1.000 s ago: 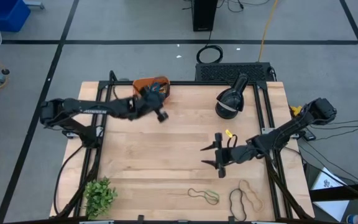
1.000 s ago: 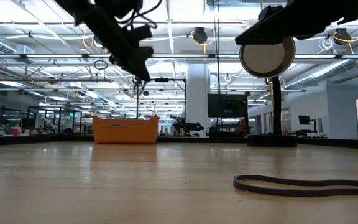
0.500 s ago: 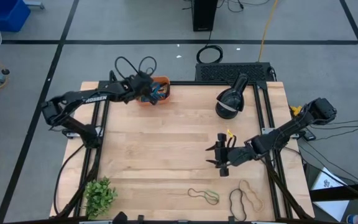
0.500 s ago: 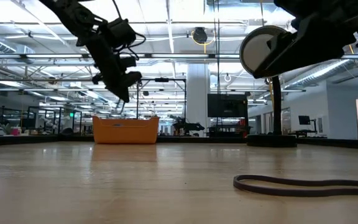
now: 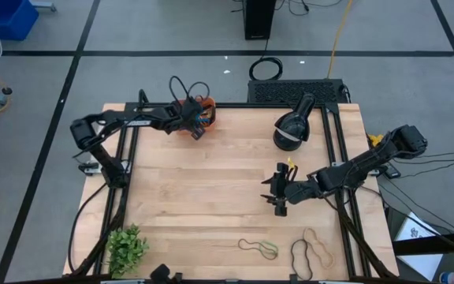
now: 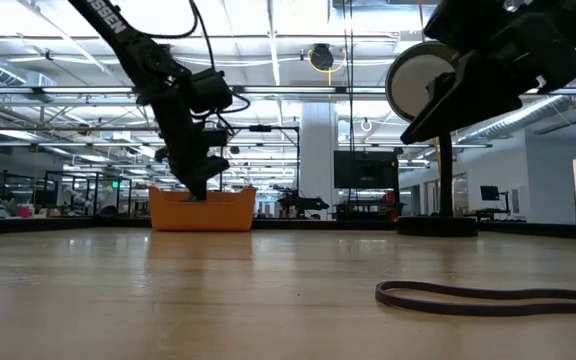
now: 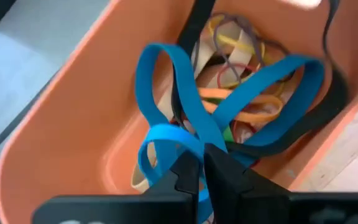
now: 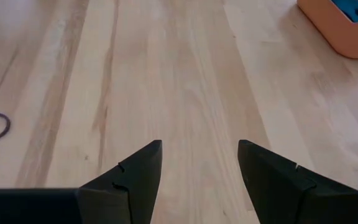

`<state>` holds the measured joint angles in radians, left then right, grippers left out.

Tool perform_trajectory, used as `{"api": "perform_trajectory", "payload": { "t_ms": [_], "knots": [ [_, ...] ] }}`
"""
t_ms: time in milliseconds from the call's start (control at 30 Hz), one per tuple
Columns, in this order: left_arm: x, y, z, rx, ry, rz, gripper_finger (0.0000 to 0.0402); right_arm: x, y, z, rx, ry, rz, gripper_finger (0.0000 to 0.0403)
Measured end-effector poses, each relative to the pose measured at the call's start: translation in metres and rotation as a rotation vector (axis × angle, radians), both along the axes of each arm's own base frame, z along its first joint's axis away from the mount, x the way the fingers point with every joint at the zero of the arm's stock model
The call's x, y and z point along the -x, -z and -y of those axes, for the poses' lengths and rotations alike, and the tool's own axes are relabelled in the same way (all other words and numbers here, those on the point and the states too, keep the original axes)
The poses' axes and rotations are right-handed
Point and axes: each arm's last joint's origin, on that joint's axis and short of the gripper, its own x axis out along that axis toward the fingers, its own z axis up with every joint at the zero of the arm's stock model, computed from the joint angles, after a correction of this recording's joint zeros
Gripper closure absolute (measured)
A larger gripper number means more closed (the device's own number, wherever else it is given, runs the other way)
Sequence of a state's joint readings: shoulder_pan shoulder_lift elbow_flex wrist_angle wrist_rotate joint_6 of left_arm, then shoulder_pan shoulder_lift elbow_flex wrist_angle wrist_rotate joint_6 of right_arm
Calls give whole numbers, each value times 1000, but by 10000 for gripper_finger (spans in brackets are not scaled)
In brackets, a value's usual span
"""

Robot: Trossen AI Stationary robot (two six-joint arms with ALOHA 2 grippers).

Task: Pick and place rubber bands into bin
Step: Put the blue rubber band into the orange container, then put the white rubber band into the orange container

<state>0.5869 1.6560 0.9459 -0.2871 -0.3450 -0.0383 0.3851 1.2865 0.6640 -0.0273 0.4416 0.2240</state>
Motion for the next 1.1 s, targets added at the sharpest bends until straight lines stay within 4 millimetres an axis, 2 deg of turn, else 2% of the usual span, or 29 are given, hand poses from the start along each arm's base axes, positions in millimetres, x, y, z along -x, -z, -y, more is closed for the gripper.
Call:
{"api": "perform_trajectory", "payload": {
  "t_ms": [333, 533, 633, 733, 900, 1100],
  "knots": [
    [-1, -1, 0, -5, -8, 12, 360, 3, 0, -8, -47, 2, 7, 202],
    [1, 1, 1, 16, -5, -10, 354, 9, -3, -23, -123, -100, -12, 202],
    [2, 2, 1, 23, -11, -13, 327, 9, -9, -28, -111, -113, -33, 202],
    [2, 2, 2, 27, -18, -11, 283, 9, -18, -31, -89, -120, -72, 202],
    [2, 2, 2, 25, -12, -14, 221, 15, -29, -28, -56, -79, -235, 202],
    [0, 0, 2, 27, -37, 24, 187, 35, -26, -32, -234, 26, -488, 202]
  ]
}}
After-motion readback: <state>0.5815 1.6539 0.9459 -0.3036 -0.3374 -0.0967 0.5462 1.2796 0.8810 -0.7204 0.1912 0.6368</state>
